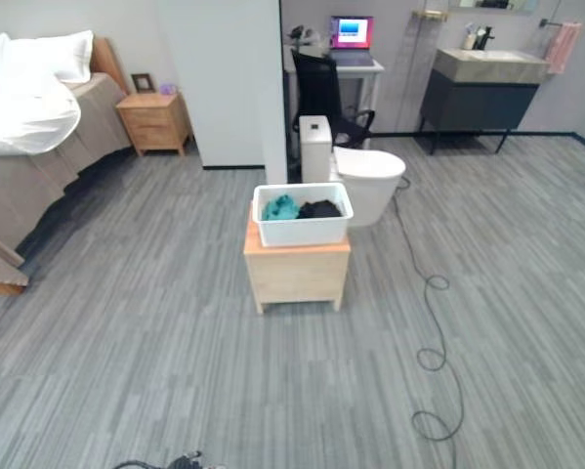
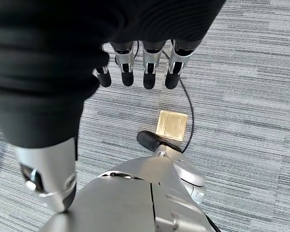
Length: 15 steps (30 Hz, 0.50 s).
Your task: Grab the laundry basket,head to the washer,open it,put in the laundry and shut it.
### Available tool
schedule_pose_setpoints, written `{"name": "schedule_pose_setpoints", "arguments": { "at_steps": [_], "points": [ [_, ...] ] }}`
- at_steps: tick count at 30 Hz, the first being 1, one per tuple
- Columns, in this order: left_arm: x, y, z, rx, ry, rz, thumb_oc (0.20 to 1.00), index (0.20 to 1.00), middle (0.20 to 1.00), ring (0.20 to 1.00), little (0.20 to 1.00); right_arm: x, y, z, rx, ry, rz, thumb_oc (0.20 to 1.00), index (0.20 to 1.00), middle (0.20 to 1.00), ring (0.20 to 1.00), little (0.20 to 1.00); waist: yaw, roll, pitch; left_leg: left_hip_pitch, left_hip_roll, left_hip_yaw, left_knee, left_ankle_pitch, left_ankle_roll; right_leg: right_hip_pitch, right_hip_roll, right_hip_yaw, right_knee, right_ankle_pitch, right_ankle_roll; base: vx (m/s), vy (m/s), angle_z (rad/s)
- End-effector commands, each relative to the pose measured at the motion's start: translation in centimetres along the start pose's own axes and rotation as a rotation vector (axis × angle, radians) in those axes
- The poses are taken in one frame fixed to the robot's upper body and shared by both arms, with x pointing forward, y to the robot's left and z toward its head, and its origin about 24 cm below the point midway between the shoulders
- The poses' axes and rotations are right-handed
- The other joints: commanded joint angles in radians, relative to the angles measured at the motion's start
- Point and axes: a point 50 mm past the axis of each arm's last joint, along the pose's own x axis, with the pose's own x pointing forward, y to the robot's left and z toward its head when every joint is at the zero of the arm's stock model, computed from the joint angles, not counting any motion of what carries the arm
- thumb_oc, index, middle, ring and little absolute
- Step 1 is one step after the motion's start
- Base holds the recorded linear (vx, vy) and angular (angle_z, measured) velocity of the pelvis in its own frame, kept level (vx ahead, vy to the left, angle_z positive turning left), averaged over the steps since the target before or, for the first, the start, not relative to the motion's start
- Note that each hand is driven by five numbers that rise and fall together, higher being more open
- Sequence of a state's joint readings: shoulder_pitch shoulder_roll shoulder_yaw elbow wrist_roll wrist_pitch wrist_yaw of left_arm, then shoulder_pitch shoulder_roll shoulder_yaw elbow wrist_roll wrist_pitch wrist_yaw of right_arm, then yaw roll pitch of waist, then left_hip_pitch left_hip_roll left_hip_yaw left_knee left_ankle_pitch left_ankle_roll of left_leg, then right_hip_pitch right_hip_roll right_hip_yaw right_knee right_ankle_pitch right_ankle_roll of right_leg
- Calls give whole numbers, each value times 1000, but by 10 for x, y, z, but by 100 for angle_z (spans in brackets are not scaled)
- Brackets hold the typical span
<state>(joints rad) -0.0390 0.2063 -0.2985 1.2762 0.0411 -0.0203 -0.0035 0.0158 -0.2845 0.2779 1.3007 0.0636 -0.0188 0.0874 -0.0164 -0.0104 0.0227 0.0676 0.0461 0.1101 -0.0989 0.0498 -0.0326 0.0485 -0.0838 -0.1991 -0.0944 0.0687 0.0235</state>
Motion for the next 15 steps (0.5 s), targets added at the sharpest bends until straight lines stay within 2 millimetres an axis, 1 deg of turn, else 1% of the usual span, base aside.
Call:
{"name": "schedule_pose_setpoints", "arguments": {
  "at_steps": [1, 5, 8, 15],
  "points": [
    [4, 5, 38, 43, -99, 22, 1000, 1000, 1000, 1000, 1000, 3, -4, 35, -57, -81, -10, 1000, 1000, 1000, 1000, 1000, 1, -3, 94, 48, -14, 16, 25, -78, 2, 44, -14, 2, 16, -16, 66, 0, 0, 0],
    [3, 8, 29, 0, -72, 37, 1000, 1000, 1000, 1000, 1000, 3, 2, 39, -92, -94, 7, 1000, 1000, 1000, 1000, 1000, -1, -12, 89, 52, -11, 22, 33, -82, 1, 47, -13, 7, 19, -21, 62, 9, -18, -3],
    [3, 6, 25, -7, -56, 32, 1000, 1000, 1000, 1000, 1000, 3, 5, 40, -105, -97, 16, 1000, 1000, 1000, 1000, 1000, -3, -16, 85, 58, -9, 26, 36, -85, 0, 52, -10, 11, 21, -24, 60, 5, -9, -1],
    [3, 7, 17, -1, -29, 33, 1000, 1000, 1000, 1000, 1000, 4, 11, 35, -130, -83, 35, 1000, 1000, 1000, 1000, 1000, -4, -24, 77, 67, -6, 26, 38, -85, -2, 61, -5, 12, 26, -31, 55, 0, 0, 0]
  ]
}}
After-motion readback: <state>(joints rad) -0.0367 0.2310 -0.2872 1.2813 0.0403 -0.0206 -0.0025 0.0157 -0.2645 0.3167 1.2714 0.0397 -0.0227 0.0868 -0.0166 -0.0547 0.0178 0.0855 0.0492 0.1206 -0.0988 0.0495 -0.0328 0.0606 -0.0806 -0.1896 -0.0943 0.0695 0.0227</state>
